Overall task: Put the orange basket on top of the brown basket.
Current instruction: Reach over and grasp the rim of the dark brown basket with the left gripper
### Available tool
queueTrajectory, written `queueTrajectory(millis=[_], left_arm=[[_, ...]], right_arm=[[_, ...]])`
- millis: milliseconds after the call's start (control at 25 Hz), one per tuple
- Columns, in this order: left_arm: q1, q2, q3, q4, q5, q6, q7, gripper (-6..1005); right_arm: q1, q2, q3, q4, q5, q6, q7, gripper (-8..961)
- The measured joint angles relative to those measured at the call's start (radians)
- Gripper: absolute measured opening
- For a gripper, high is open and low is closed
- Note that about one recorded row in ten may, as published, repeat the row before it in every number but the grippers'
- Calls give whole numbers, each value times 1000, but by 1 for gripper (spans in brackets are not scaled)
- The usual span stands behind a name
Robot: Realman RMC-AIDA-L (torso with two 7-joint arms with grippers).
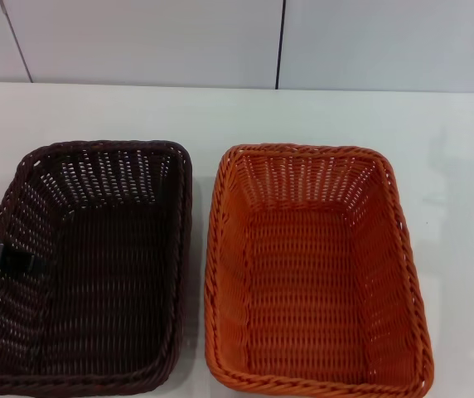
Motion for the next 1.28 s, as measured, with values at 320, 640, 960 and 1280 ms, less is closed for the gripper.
queueTrajectory(millis=[320,640,960,1280], left_arm=[[12,-2,18,-26,9,16,24,342],[11,0,59,-23,24,17,28,247],[6,8,41,-19,19,2,68,227],[-23,49,-65,-2,-44,-60,170,216]], right_arm=[[-9,2,-1,16,0,-2,0,588],[-25,1,-3,40,-6,-2,0,588],[-33,3,-3,42,-16,-2,0,587],[-55,2,5,67,-24,-3,-6,587]])
